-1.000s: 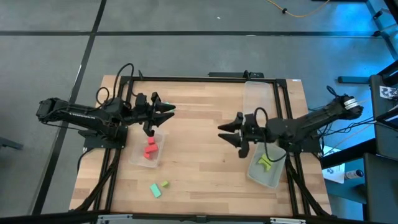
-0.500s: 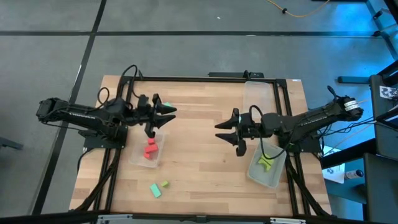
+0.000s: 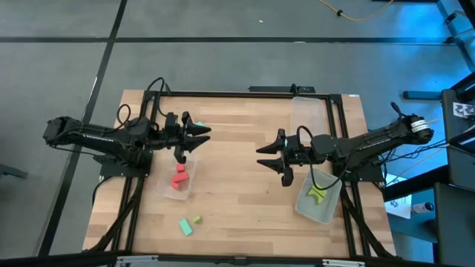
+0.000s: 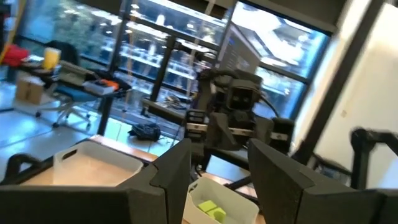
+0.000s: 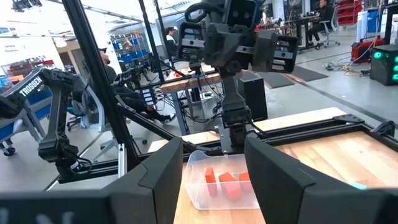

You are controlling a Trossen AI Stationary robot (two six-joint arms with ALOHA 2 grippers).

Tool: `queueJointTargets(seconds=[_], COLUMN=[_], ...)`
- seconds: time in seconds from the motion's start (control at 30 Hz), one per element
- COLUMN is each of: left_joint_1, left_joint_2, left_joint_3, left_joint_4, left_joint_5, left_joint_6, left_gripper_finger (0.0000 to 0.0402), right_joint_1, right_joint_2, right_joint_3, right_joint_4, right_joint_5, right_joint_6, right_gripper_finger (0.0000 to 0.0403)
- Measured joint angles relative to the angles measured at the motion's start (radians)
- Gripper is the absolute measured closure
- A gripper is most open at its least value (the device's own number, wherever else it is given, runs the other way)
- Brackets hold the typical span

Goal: Sort & place blocks by color
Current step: Put the green block into the gray bin

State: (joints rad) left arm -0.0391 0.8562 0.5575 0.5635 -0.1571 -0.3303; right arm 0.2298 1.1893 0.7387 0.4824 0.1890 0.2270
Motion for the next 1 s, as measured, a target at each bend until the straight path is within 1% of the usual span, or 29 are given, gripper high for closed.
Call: queueJointTargets(seconds=[0.13, 0.2, 0.3, 0.43, 0.53, 0.63, 0.7, 0.77, 0.9, 1.0], left_joint_1=[0.0, -0.011, -0.043, -0.107, -0.176, -0.268, -0.334, -0.404, -0.551, -0.645], left_joint_2=[0.0, 0.005, 0.043, 0.133, 0.216, 0.301, 0.354, 0.403, 0.505, 0.586], left_joint_3=[0.016, 0.065, 0.189, 0.399, 0.546, 0.643, 0.678, 0.685, 0.675, 0.674], left_joint_4=[-0.034, -0.137, -0.411, -0.786, -1.049, -1.246, -1.318, -1.356, -1.359, -1.355], left_joint_5=[-0.017, -0.012, -0.023, -0.062, -0.069, -0.085, -0.088, -0.089, -0.122, -0.139], left_joint_6=[-0.028, -0.034, -0.034, -0.049, -0.135, -0.252, -0.345, -0.443, -0.622, -0.689], left_gripper_finger=[0.025, 0.025, 0.025, 0.025, 0.025, 0.025, 0.025, 0.025, 0.025, 0.0249], right_joint_1=[0.0, 0.0, 0.0, 0.0, 0.0, 0.0, 0.0, 0.0, 0.0, 0.0], right_joint_2=[0.0, 0.0, 0.0, 0.0, 0.0, 0.0, 0.0, 0.0, -0.001, -0.001], right_joint_3=[0.0, 0.0, 0.0, 0.0, 0.0, 0.0, 0.0, 0.0, 0.0, 0.0], right_joint_4=[0.0, 0.0, 0.0, 0.0, 0.0, -0.001, -0.003, -0.007, -0.021, -0.047], right_joint_5=[0.0, 0.0, 0.0, 0.0, 0.0, 0.0, 0.0, 0.0, 0.0, 0.0], right_joint_6=[0.0, 0.002, 0.013, 0.026, 0.026, 0.026, 0.026, 0.026, 0.025, 0.026], right_gripper_finger=[0.0226, 0.0226, 0.0226, 0.0226, 0.0226, 0.0226, 0.0226, 0.0226, 0.0226, 0.0226])
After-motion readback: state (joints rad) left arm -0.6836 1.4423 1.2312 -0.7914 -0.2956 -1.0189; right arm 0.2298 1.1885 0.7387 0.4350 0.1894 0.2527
